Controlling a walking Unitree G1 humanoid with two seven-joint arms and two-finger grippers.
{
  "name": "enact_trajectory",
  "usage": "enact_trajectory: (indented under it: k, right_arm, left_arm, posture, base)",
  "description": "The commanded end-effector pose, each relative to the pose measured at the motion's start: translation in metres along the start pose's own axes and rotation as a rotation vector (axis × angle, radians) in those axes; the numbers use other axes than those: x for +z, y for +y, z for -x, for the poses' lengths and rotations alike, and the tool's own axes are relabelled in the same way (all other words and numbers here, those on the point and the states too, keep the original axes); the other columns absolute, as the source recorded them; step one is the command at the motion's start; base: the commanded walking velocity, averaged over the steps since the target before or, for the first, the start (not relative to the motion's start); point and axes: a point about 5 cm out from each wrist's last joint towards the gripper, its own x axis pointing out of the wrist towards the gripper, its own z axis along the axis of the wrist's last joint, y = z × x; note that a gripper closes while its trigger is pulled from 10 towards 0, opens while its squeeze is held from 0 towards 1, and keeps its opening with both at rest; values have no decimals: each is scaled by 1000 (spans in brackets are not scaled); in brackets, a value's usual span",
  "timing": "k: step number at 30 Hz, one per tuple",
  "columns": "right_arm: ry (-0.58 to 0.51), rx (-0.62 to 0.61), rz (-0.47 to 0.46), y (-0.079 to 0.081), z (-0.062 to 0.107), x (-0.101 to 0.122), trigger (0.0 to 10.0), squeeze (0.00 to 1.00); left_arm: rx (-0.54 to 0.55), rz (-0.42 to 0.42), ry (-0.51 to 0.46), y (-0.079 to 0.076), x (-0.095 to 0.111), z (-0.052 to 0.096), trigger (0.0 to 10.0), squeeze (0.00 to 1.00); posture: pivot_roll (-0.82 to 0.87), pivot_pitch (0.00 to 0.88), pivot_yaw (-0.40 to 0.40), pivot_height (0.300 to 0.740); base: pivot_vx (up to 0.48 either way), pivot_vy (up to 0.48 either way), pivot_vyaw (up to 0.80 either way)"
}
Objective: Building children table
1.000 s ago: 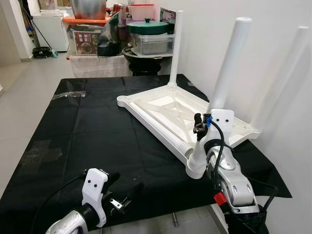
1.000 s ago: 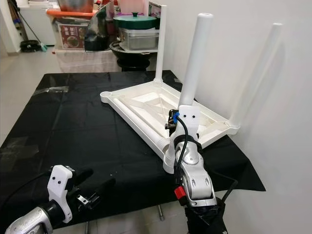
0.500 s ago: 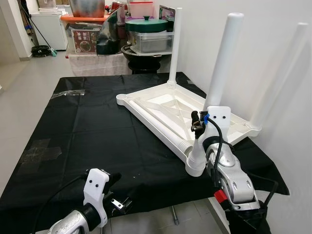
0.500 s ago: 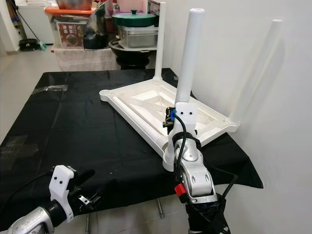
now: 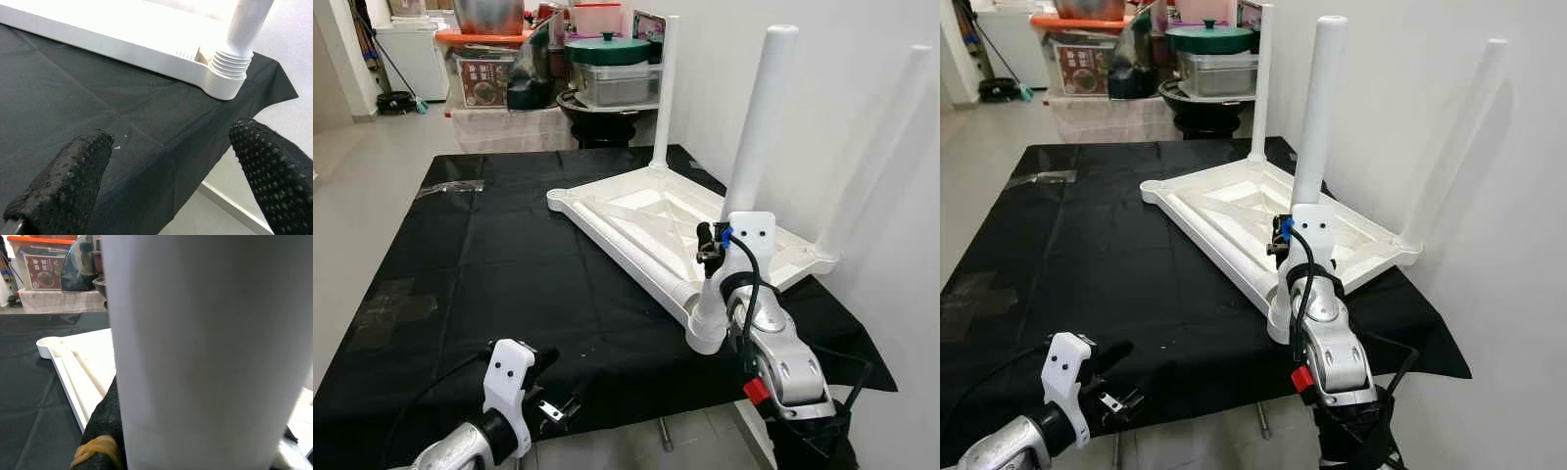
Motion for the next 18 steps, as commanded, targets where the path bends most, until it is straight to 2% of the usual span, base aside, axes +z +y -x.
enact_trajectory:
  k: [1,13,14,17,18]
  right_arm:
    - [9,-80,39,-20,-4,0,10000,0]
    - [8,-79,20,-21,-4,1,10000,0]
    - [4,-78,17,-20,-4,2,10000,267]
    - [-1,-77,13,-21,-4,3,10000,267]
    - [-12,-81,7,-21,-4,5,10000,996]
  left_arm:
    - [-7,-11,5,0,-1,-1,10000,0]
    - [-8,-11,5,0,-2,-2,10000,0]
    - [-8,-11,5,0,-2,-2,10000,0]
    - [-9,-10,6,0,-2,-2,10000,0]
    - [-10,-10,6,0,-2,-2,10000,0]
  posture:
    - [73,0,-48,740]
    - [72,0,-46,740]
    - [72,0,-46,740]
    - [72,0,-46,740]
    - [71,0,-46,740]
  base:
    - [0,0,0]
    - [0,0,0]
    - [0,0,0]
    - [0,0,0]
    - [0,0,0]
